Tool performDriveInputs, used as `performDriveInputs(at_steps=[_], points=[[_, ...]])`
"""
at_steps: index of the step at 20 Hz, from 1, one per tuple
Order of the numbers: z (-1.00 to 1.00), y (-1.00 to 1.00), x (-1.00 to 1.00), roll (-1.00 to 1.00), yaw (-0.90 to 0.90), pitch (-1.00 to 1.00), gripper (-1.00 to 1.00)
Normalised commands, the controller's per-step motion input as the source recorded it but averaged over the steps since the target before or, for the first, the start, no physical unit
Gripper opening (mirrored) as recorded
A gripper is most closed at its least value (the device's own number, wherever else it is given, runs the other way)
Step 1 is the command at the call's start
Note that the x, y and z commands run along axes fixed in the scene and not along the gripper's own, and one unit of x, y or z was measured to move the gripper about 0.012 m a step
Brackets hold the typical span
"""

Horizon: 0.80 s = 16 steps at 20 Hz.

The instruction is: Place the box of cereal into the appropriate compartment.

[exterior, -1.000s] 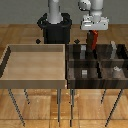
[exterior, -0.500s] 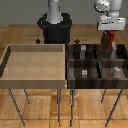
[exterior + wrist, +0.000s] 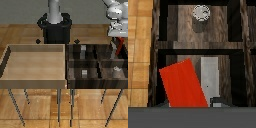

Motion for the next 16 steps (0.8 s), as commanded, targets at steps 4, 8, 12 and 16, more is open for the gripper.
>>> performDriveInputs(at_steps=[4,8,12,16], points=[[-1.00,0.00,0.00,0.00,0.00,0.00,-1.00],[-1.00,0.00,0.00,0.00,0.00,0.00,-1.00],[-0.75,0.00,0.00,0.00,0.00,0.00,1.00],[0.00,0.00,0.00,0.00,0.00,0.00,1.00]])
